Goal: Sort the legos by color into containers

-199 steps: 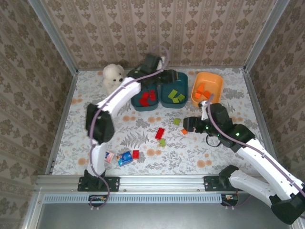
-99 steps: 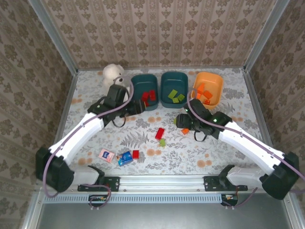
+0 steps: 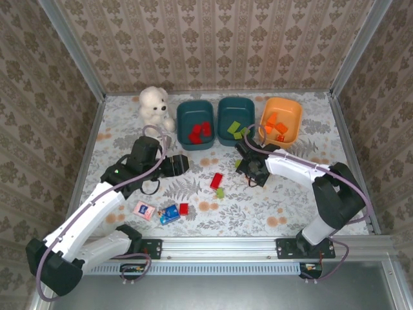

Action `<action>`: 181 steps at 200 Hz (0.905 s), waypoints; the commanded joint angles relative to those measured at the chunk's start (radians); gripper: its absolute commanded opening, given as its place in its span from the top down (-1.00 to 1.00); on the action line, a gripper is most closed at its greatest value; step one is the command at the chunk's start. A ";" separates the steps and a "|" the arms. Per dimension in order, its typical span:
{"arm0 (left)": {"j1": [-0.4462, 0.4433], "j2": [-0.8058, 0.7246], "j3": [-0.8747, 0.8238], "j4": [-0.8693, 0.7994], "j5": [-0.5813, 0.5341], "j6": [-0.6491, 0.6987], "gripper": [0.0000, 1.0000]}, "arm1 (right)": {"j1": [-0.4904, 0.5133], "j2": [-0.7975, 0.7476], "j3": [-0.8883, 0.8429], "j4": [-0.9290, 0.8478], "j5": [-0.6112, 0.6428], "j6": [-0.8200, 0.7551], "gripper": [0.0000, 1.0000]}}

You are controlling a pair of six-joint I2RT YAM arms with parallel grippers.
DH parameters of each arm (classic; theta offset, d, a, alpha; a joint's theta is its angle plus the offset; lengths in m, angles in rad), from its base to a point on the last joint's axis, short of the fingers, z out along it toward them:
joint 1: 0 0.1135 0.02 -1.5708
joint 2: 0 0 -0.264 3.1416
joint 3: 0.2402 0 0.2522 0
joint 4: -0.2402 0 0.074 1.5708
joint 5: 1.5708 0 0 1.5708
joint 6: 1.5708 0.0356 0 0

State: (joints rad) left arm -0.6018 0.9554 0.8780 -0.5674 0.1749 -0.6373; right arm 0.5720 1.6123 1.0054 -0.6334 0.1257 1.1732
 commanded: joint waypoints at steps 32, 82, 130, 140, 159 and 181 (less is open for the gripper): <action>-0.003 -0.049 0.002 -0.047 -0.011 -0.024 -0.38 | -0.035 0.096 0.016 0.049 -0.044 0.139 -0.23; -0.004 -0.054 -0.001 -0.047 -0.015 -0.032 -0.38 | -0.043 0.150 0.079 0.006 -0.035 0.140 -0.17; -0.005 -0.038 0.009 -0.030 -0.014 -0.035 -0.37 | -0.055 0.184 0.075 -0.015 -0.033 0.168 -0.04; -0.006 -0.034 0.013 -0.028 -0.012 -0.035 -0.37 | -0.054 0.193 0.087 -0.026 -0.035 0.165 0.00; -0.007 -0.025 0.016 -0.022 -0.012 -0.034 -0.37 | -0.054 0.203 0.101 -0.043 -0.024 0.159 0.08; -0.009 -0.019 0.017 -0.014 -0.015 -0.036 -0.37 | -0.055 0.228 0.112 -0.051 -0.027 0.146 0.20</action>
State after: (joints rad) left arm -0.6018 0.9306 0.8783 -0.5968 0.1703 -0.6594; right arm 0.5213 1.8008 1.0981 -0.6453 0.0971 1.3159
